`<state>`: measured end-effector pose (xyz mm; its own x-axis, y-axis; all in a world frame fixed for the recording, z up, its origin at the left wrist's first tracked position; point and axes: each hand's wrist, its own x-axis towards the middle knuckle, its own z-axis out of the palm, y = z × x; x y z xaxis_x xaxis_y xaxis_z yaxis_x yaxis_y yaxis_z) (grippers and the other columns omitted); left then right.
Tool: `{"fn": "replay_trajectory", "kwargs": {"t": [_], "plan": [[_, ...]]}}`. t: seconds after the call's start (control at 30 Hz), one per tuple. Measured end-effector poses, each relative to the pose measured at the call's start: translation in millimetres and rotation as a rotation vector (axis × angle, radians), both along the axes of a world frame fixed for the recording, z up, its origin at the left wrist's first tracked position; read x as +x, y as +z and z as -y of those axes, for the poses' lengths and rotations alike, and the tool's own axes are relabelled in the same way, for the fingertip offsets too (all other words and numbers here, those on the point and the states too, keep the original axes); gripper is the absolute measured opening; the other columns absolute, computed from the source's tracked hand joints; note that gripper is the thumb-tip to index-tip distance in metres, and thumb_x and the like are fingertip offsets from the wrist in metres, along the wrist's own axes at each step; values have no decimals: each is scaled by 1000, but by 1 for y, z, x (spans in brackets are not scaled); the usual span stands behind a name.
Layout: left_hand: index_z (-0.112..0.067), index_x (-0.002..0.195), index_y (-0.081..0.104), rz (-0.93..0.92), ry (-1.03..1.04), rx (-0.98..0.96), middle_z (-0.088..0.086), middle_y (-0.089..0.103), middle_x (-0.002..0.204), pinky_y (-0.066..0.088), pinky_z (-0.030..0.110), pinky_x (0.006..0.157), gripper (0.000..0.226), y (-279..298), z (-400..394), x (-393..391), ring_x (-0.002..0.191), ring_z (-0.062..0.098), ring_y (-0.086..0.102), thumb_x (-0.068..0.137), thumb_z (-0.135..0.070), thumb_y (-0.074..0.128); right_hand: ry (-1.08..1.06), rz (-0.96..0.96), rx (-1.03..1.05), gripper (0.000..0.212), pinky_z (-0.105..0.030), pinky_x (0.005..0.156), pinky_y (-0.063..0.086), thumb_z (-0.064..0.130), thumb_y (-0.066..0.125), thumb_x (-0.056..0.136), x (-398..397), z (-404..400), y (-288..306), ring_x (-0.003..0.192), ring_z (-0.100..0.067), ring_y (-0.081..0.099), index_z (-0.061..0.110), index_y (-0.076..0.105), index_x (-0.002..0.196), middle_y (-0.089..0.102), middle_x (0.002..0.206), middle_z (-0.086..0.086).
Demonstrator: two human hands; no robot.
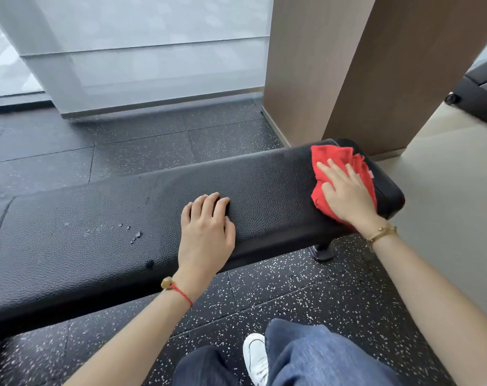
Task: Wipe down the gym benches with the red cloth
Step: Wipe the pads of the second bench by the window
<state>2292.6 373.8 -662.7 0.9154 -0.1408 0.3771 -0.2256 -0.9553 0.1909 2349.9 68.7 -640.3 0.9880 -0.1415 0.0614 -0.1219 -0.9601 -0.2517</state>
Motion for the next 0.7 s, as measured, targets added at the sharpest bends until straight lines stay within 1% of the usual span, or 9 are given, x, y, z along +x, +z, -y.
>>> {"fn": "replay_trajectory", "kwargs": {"t": [0.1, 0.2, 0.27, 0.33, 0.43, 0.5, 0.6, 0.7], "plan": [[-16, 126, 58, -6, 14, 15, 4, 56, 135, 34, 48, 109, 41, 0, 2, 1, 127, 28, 48, 92, -28, 38, -83, -49, 4, 50, -47, 122, 3, 32, 30, 99, 46, 8, 7, 148, -35, 10, 36, 28, 149, 18, 161, 8], [-17, 125, 57, 0, 20, 34, 3, 56, 134, 35, 48, 108, 40, -1, 3, 2, 126, 27, 48, 92, -28, 38, -68, -86, 29, 49, -48, 121, 2, 32, 26, 100, 86, -12, 14, 148, -36, 7, 35, 28, 149, 17, 161, 8], [-17, 125, 57, 3, 22, 41, 3, 56, 134, 34, 48, 108, 40, -1, 3, 2, 126, 27, 48, 92, -28, 38, 19, -98, 31, 49, -48, 121, 3, 30, 26, 100, 96, -39, 16, 148, -35, 7, 35, 29, 149, 18, 161, 8], [-17, 125, 58, 1, 29, 38, 3, 56, 134, 34, 48, 108, 40, -1, 2, 2, 126, 27, 49, 91, -28, 39, 159, -98, 39, 49, -47, 122, 4, 28, 30, 100, 88, -71, 15, 149, -33, 9, 35, 30, 148, 20, 160, 8], [-17, 125, 59, -5, 29, 30, 3, 57, 134, 34, 47, 109, 40, 0, 2, 1, 126, 27, 49, 91, -28, 40, 338, -37, 36, 52, -44, 122, 6, 29, 36, 97, 48, -102, 7, 149, -29, 11, 37, 31, 148, 21, 160, 10], [-18, 126, 58, -6, 22, 20, 2, 56, 135, 33, 46, 111, 40, 0, 1, 1, 127, 26, 48, 91, -28, 42, 411, -9, 39, 54, -43, 122, 8, 28, 39, 95, 20, -99, 4, 149, -27, 12, 40, 31, 147, 22, 159, 12], [-18, 127, 58, -10, 12, 15, 2, 56, 137, 33, 45, 111, 40, -1, -1, 1, 128, 26, 48, 93, -28, 42, 371, 0, 54, 55, -43, 122, 9, 27, 41, 94, 1, -69, 1, 149, -24, 13, 42, 31, 146, 22, 158, 14], [-17, 128, 57, -1, 9, 18, 3, 55, 137, 33, 46, 111, 41, -3, 0, 2, 129, 26, 47, 93, -28, 40, 181, 17, 19, 52, -45, 121, 11, 28, 39, 97, 14, -31, 0, 148, -29, 17, 39, 33, 147, 23, 159, 10]]}}
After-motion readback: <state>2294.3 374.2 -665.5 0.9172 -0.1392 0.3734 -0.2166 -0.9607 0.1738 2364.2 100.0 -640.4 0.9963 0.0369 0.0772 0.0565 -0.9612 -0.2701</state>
